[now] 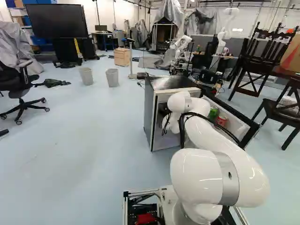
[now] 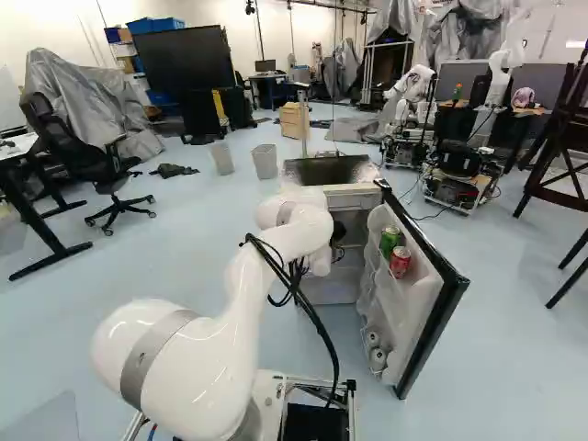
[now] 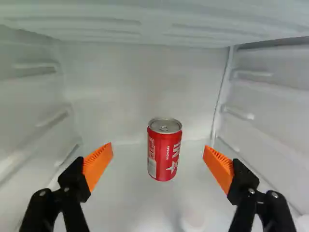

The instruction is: Grab a drink from the fridge

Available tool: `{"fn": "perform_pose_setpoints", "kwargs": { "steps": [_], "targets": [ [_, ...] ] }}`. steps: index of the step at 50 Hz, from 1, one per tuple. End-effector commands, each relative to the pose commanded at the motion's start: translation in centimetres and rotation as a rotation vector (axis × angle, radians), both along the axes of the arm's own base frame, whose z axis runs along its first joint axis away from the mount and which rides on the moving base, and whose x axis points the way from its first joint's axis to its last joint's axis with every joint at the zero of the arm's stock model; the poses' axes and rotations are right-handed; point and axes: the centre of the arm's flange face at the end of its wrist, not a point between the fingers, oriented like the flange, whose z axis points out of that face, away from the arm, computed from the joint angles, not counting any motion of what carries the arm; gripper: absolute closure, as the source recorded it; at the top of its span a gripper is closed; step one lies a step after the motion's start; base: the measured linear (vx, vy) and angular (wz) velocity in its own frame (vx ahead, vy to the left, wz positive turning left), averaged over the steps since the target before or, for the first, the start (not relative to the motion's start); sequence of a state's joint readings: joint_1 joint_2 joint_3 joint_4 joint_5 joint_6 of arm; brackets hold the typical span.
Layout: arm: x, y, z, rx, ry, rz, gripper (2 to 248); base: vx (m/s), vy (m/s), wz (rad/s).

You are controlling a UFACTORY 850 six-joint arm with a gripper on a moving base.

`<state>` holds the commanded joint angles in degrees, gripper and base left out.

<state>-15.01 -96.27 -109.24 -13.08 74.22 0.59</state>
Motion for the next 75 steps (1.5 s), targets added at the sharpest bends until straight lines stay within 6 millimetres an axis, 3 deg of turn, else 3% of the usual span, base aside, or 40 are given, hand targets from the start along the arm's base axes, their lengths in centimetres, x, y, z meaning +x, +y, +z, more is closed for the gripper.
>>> {"fn": "perform_pose_setpoints", "kwargs": {
  "steps": [66,67,72,73,75],
  "targets": [
    [1.9,0.0,-1.5,-0.015,-0.023,0.004,3,0.0,0.0,0.0],
    [1.9,0.0,-1.5,-0.015,-0.023,0.004,18,0.0,0.0,0.0],
    [1.9,0.0,-1.5,-0.015,-0.023,0.004,18,0.0,0.0,0.0],
    [1.9,0.0,-1.5,-0.015,-0.023,0.004,56,0.0,0.0,0.0],
    [1.9,0.0,-1.5,-0.015,-0.023,0.004,56,0.0,0.0,0.0]
  ]
}}
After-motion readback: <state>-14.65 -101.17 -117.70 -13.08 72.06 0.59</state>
